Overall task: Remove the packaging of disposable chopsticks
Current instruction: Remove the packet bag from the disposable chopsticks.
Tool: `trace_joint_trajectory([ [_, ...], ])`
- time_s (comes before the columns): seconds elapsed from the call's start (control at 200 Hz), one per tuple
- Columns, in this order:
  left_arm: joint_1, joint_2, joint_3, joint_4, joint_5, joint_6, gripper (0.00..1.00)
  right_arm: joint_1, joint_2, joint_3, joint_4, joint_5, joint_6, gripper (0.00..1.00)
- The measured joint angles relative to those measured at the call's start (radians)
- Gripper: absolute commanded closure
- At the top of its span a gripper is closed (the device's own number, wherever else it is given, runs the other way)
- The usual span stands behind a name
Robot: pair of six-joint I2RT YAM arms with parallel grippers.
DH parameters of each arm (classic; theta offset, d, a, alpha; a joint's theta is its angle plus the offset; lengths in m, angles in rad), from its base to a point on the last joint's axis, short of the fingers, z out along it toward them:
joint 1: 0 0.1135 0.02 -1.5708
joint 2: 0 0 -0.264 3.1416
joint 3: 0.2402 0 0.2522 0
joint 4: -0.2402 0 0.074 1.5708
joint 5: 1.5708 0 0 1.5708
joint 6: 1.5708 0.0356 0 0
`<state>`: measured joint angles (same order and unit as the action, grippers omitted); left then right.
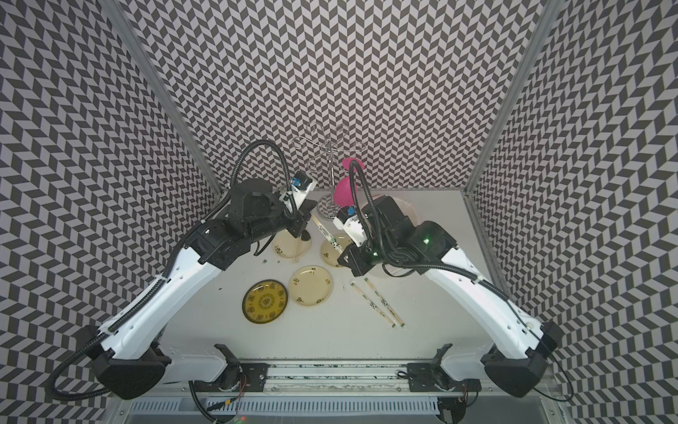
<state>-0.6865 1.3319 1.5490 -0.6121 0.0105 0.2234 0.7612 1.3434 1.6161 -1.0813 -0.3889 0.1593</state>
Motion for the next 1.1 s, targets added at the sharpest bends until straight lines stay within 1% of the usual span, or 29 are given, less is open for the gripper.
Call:
trace_joint_trajectory([
  [0.155,0.001,-0.006,-0.071,0.020,-0.023,-0.021,1.00,0.002,0.000,-0.019,0.004,0.029,0.045,1.00],
  [0.325,0.003,-0.051,-0.159,0.084,-0.040,-0.112,1.00,0.009,0.001,-0.056,0.026,0.059,0.051,1.00],
  [0.426,0.006,-0.097,-0.200,0.134,-0.036,-0.161,1.00,0.010,0.006,-0.081,0.071,0.065,0.051,1.00],
  [0.571,-0.020,-0.155,-0.225,0.180,0.058,-0.211,1.00,0.007,0.031,-0.119,0.231,0.096,0.077,1.00],
  [0.676,-0.033,-0.171,-0.226,0.213,0.120,-0.225,1.00,0.002,0.037,-0.157,0.306,0.104,0.105,1.00],
  [0.791,-0.033,-0.153,-0.225,0.218,0.150,-0.238,1.00,0.002,0.037,-0.185,0.373,0.100,0.140,1.00],
  [0.956,-0.033,-0.136,-0.225,0.218,0.160,-0.249,1.00,0.000,0.035,-0.196,0.423,0.106,0.163,1.00],
  [1.021,-0.033,-0.149,-0.225,0.219,0.158,-0.255,0.80,-0.005,0.027,-0.206,0.439,0.111,0.164,1.00],
  [1.071,-0.032,-0.163,-0.224,0.222,0.151,-0.258,0.60,-0.009,0.014,-0.220,0.447,0.113,0.165,1.00],
  [1.096,-0.030,-0.171,-0.221,0.223,0.149,-0.269,0.51,-0.013,0.007,-0.229,0.454,0.113,0.165,1.00],
])
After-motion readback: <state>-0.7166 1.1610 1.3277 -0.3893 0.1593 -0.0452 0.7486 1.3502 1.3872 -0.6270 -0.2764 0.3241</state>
